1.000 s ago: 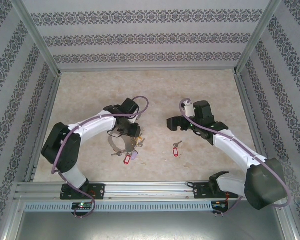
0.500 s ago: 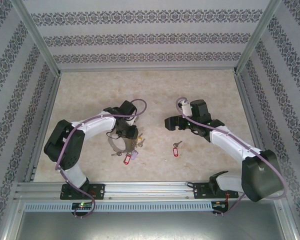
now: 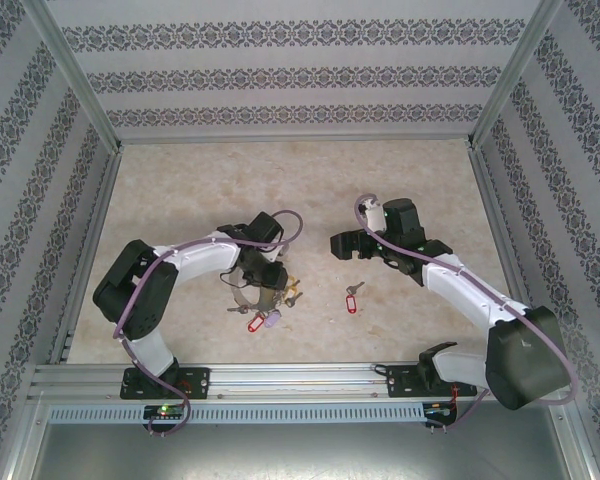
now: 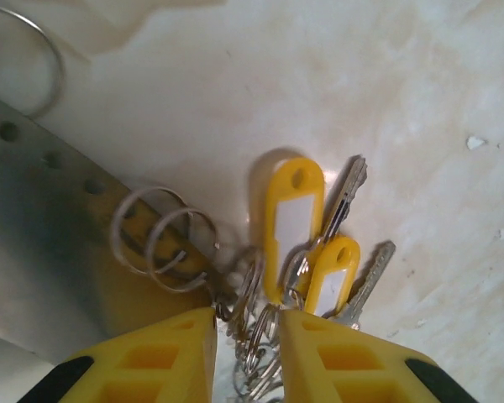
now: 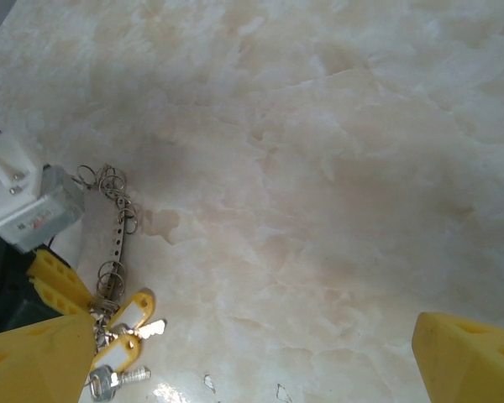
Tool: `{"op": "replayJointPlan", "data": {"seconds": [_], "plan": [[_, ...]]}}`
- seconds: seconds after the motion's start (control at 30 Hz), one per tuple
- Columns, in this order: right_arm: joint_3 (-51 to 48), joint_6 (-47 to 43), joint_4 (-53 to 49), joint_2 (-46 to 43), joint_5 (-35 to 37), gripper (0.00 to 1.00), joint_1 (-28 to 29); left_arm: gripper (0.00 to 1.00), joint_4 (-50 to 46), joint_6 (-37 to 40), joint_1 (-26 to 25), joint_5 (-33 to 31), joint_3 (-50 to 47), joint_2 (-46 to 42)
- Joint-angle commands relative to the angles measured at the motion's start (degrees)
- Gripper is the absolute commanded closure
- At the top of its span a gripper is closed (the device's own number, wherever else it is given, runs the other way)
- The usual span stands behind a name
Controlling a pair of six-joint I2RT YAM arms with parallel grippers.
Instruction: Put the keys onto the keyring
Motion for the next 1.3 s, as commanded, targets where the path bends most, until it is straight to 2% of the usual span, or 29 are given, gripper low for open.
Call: {"op": "replayJointPlan", "data": {"seconds": [0.0,0.17,0.7,1.0,1.27], "plan": [[0.1,-0.3,1.0,-1.7,0.0,0.03,-0.8,0.73,1.3,-1.5,-1.2,1.3,-0.3,-1.3],[-0.3,-0.7,1.2,-1.7,-0.7,0.03,-0.9,0.74,-0.8,0.9,-1.0,-1.2,1.2,-1.4],[-0.1,-1.0,1.5,-0.8,-1.2,0.05,-1.0,0.76,-3.0,5.2,1.0,-3.3,4.4,0.6],[0.1,-1.4,0.7,-1.4,-0.5,0.05,-1.0,0.8,-3.3,5.8,1.0,-1.2,4.1,1.9],[0.4,-1.1,1.0,-1.0,-0.8,0.05,-1.0,0.8,-3.2,6.0,1.0,-2.5,4.1,3.2]]}}
